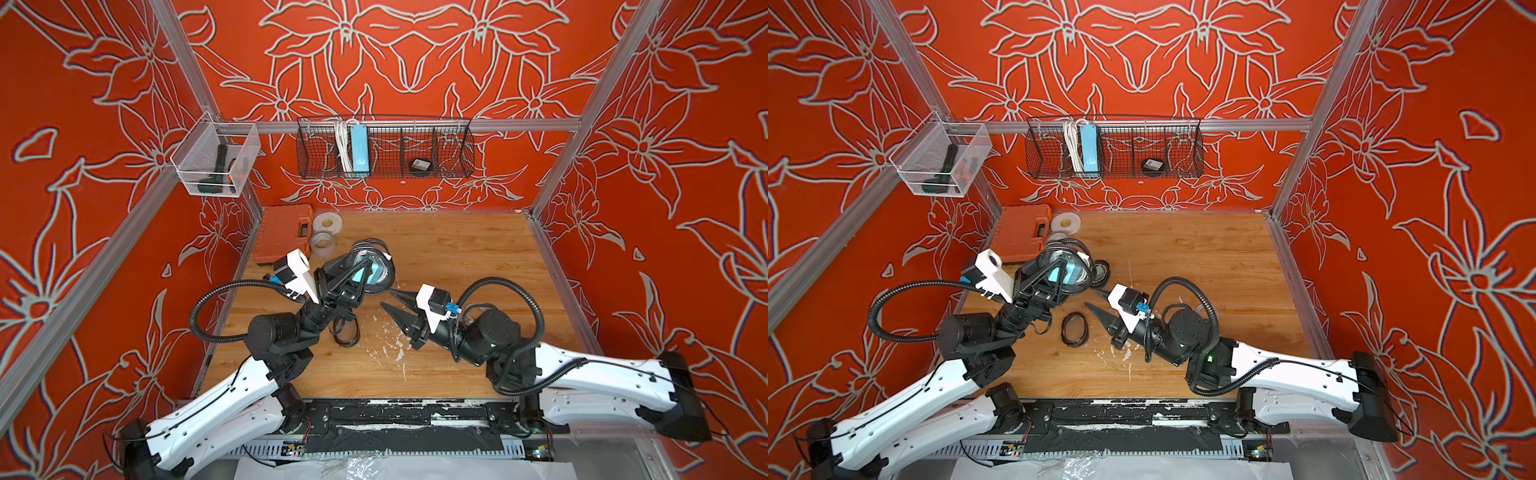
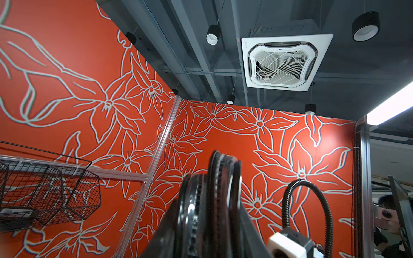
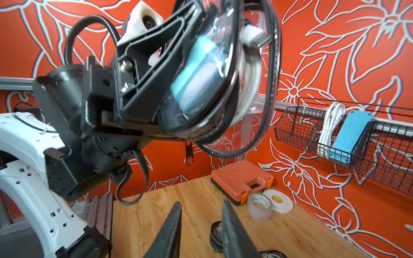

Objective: Pack away charging kits
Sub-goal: Zip the zipper on the storage bag.

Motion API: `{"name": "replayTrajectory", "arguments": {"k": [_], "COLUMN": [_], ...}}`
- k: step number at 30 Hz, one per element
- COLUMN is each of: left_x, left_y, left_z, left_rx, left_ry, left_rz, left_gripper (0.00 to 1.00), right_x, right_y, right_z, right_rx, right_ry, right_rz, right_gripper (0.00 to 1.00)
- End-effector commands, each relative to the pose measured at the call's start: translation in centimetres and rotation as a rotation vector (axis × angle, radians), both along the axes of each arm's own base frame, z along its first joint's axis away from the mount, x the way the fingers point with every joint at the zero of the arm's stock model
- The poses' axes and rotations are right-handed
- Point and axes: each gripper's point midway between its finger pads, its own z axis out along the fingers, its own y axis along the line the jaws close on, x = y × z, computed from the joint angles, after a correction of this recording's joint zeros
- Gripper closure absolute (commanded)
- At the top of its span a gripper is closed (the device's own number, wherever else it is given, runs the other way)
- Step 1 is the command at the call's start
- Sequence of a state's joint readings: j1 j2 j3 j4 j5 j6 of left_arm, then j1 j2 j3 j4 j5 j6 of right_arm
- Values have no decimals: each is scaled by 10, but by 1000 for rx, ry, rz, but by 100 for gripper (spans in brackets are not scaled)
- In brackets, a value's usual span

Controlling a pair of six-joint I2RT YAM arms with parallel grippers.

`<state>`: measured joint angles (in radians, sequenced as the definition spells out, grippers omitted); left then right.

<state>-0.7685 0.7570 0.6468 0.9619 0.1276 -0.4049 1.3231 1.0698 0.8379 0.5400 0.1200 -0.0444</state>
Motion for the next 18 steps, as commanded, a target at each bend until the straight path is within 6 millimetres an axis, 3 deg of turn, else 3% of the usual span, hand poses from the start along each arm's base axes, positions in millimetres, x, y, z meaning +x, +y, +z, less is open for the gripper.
{"name": "replayTrajectory", "arguments": {"k": [1, 8, 18], "left_x": [-13, -7, 4], "left_y": [7, 4, 5], "left_z": [18, 18, 11], "left_rx": [-37, -29, -31], "left_ry": [-88, -66, -29], "left_rz": [15, 41, 88], "left_gripper": [100, 100, 100], "right_x": [-6, 3, 14], "right_y": [2, 13, 16], "right_z": [29, 30, 35], "right_rx": [56, 42, 50], "right_ry": [-60, -43, -4], "right_rz": [19, -19, -72], "right_gripper": [70, 67, 73]}}
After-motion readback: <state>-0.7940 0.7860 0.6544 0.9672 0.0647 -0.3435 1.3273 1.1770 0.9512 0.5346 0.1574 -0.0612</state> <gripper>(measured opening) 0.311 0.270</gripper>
